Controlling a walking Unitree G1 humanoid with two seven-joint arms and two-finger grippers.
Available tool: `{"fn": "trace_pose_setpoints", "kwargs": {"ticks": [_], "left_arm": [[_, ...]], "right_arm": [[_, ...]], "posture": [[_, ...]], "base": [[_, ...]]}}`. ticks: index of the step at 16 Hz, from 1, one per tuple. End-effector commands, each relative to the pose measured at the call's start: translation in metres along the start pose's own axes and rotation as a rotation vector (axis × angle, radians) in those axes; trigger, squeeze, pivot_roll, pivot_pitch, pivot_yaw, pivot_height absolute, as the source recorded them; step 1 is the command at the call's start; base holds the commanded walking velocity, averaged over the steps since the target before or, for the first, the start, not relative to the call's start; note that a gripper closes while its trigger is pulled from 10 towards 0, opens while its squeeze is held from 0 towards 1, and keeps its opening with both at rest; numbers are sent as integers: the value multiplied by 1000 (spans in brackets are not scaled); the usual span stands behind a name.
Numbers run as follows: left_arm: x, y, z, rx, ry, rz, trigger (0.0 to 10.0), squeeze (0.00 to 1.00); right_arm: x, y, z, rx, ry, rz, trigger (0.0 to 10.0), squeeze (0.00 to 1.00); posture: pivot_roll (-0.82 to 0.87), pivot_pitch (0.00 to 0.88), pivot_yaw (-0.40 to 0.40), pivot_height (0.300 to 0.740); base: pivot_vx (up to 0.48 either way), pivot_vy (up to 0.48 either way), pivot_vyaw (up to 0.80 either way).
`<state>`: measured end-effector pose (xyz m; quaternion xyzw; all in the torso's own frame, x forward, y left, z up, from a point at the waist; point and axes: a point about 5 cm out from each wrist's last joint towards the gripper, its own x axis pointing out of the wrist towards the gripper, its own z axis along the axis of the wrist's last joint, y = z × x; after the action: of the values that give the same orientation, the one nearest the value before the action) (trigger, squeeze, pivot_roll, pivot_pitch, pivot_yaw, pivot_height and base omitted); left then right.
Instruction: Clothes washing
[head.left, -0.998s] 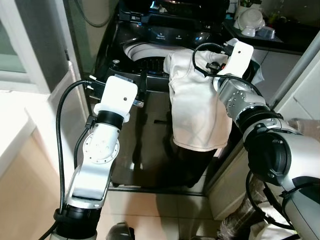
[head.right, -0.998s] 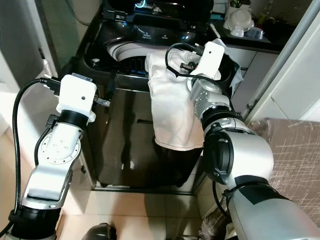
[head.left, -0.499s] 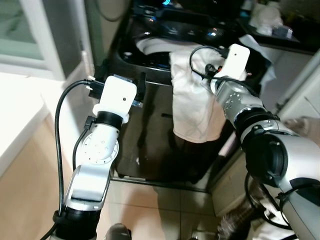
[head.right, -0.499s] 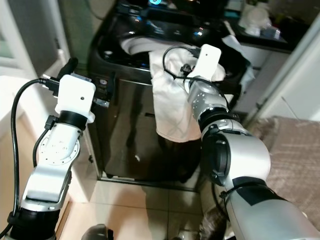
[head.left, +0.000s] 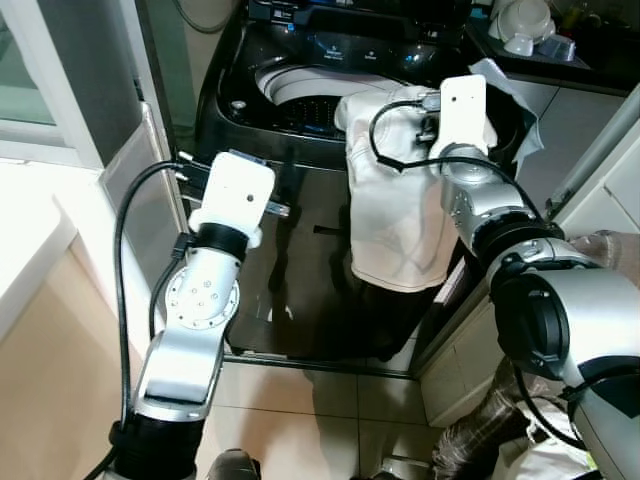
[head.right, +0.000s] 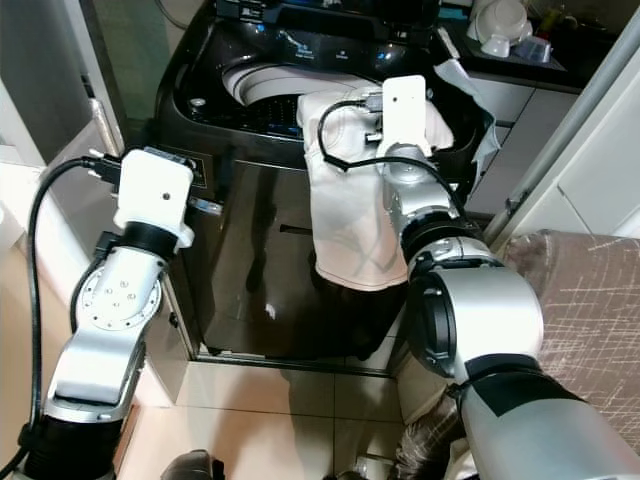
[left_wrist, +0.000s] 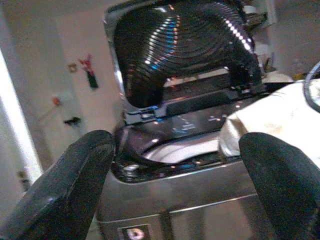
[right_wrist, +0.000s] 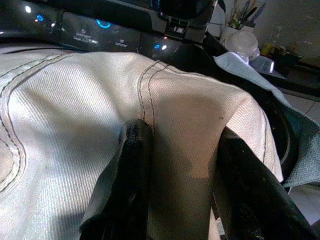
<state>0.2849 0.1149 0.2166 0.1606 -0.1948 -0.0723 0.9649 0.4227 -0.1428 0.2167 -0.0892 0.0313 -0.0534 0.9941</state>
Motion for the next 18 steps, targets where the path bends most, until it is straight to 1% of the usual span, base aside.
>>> {"fn": "trace_pose_setpoints", "kwargs": {"ticks": [1,3,4,5,6,8,9,10,11,12,14,15,16,17,18], "left_arm": [[0,-1,3,-12,-9,-14,10000,0],[-1,-3,5,-11,-25,-28,10000,0],[-1,-5,12,4,-72,-48,10000,0],[-1,-6,22,26,-135,-61,10000,0],[0,-6,35,46,-202,-72,10000,0],[4,-5,64,116,-342,-112,10000,0],[5,-5,67,128,-356,-122,10000,0],[7,-6,69,144,-373,-141,10000,0],[8,-8,69,145,-378,-153,10000,0],[9,-10,68,135,-368,-166,10000,0],[11,-12,61,121,-324,-144,10000,0],[12,-9,56,90,-288,-109,10000,0],[11,-7,54,85,-280,-98,10000,0],[10,-6,53,87,-276,-86,10000,0],[10,-4,52,90,-268,-78,10000,0]], "right_arm": [[1,-11,2,26,-17,-38,10000,0],[2,-12,8,45,-35,-41,10000,0],[3,-13,25,64,-96,-50,10000,0],[3,-15,46,63,-176,-60,10000,0],[3,-17,66,71,-249,-68,10000,0],[-1,-27,104,89,-378,-105,10000,0],[-2,-29,112,101,-400,-107,10000,0],[-5,-32,129,91,-450,-115,10000,0],[-6,-34,137,82,-467,-120,10000,0],[-6,-35,140,78,-458,-117,10000,0],[-4,-34,136,106,-424,-97,10000,0],[-3,-28,128,122,-418,-69,10000,0],[-3,-26,120,132,-411,-61,10000,0],[-4,-28,119,131,-448,-81,10000,0],[-9,-28,130,120,-545,-85,10000,0]], "posture": [[187,26,-94,740],[184,20,-96,740],[183,18,-97,740],[184,14,-101,740],[184,13,-103,740],[186,0,-108,740],[185,0,-109,740],[181,0,-108,740],[180,0,-108,740],[180,0,-114,740],[186,0,-122,740],[189,0,-123,740],[190,0,-124,740],[187,0,-119,740],[176,0,-112,740]], "base": [[401,259,0],[435,0,0],[442,0,0],[442,0,0],[442,0,0],[442,0,0],[446,0,0],[446,0,0],[442,0,0],[446,0,0],[446,0,0],[0,0,0],[0,0,0],[0,0,0],[0,0,0]]}}
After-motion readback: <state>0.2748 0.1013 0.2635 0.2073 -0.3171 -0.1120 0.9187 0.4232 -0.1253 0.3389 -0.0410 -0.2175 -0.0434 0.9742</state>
